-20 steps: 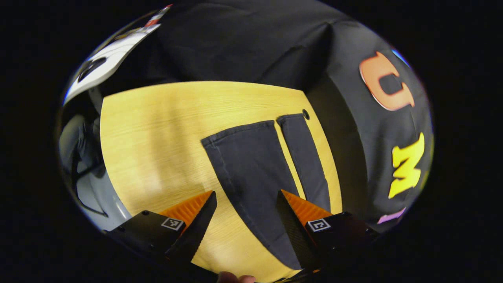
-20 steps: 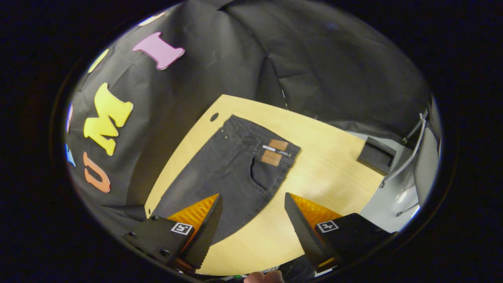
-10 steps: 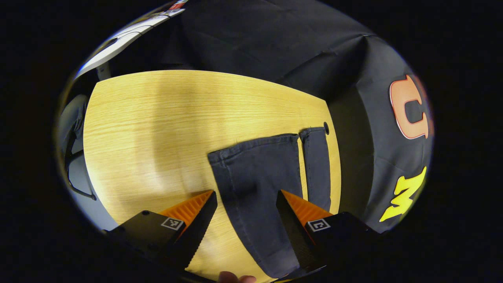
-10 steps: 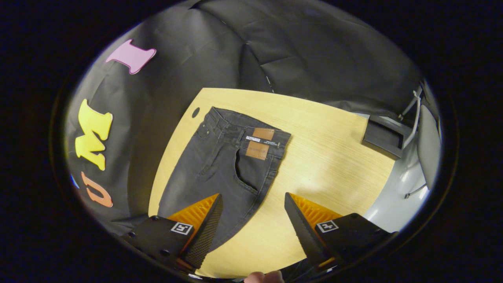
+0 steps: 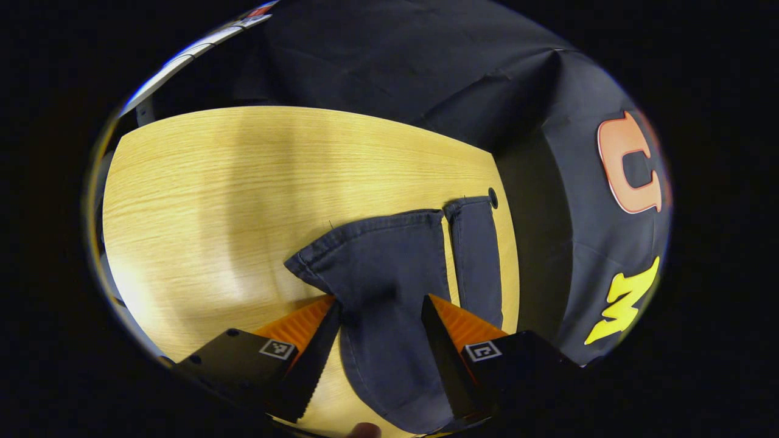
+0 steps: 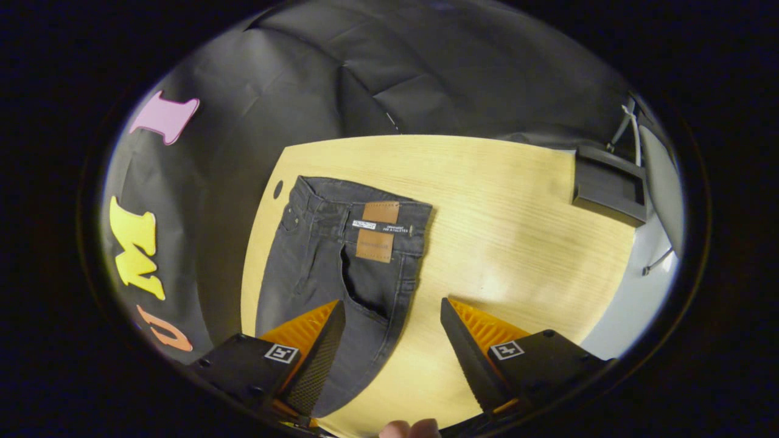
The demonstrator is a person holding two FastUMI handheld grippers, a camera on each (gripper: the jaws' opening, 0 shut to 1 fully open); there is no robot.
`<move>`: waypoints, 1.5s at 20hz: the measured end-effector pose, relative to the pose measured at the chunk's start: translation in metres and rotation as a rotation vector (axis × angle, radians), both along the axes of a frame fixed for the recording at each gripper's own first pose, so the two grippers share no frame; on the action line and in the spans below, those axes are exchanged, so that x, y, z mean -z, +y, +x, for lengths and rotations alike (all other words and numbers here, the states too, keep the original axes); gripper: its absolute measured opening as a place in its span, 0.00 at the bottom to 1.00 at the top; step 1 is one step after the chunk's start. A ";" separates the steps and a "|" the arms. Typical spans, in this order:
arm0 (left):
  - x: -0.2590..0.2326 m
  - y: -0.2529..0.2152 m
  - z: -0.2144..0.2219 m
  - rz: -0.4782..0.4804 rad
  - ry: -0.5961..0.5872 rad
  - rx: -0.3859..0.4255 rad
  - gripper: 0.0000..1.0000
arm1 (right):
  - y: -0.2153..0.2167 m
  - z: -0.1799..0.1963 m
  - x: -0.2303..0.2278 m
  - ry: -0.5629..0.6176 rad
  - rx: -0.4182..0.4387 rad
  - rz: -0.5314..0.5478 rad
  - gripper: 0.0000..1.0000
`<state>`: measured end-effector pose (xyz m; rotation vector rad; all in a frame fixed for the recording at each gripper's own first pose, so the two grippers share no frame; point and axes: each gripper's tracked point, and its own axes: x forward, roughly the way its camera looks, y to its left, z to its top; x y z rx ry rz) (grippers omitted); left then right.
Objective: Grasp the waist and the cuffs of the jeans and fold them to make the two legs overlap; first hold the waist and fold one-third of the jeans toward the cuffs, then hold the cuffs and fold the remaining one-third in the same direction to finish folding.
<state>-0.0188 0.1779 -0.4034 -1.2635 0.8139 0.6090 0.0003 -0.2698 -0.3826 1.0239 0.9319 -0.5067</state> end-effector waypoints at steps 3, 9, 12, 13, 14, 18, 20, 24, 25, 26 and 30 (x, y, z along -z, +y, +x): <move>0.003 0.001 0.001 -0.018 0.004 -0.013 0.70 | 0.001 0.012 0.004 -0.008 0.010 -0.004 0.93; 0.005 0.004 0.001 -0.042 0.019 -0.028 0.64 | 0.010 0.042 0.012 -0.004 0.039 0.001 0.96; 0.007 -0.001 0.010 -0.027 0.025 -0.001 0.49 | 0.007 0.039 0.013 0.050 0.079 -0.009 0.96; 0.009 -0.003 0.014 -0.024 0.027 0.009 0.48 | 0.003 0.035 0.016 0.070 0.085 -0.027 0.84; 0.010 -0.003 0.016 -0.025 0.028 0.016 0.47 | 0.002 0.034 0.016 0.071 0.090 -0.025 0.71; 0.015 -0.004 0.020 -0.035 0.051 0.020 0.20 | -0.004 0.027 0.018 0.114 0.121 -0.004 0.30; 0.015 -0.006 0.019 -0.052 0.059 0.028 0.12 | -0.002 0.028 0.021 0.127 0.116 0.041 0.18; -0.002 -0.005 0.014 -0.103 0.081 0.014 0.05 | 0.000 0.030 0.017 0.132 0.130 0.069 0.09; -0.011 -0.005 0.016 -0.117 0.070 -0.001 0.05 | -0.003 0.028 0.011 0.126 0.114 0.064 0.00; -0.020 -0.005 0.018 -0.127 0.063 -0.023 0.05 | -0.005 0.027 0.002 0.113 0.107 0.067 0.01; -0.056 -0.009 0.035 -0.207 0.038 -0.129 0.04 | 0.012 0.038 -0.059 0.063 0.113 0.123 0.00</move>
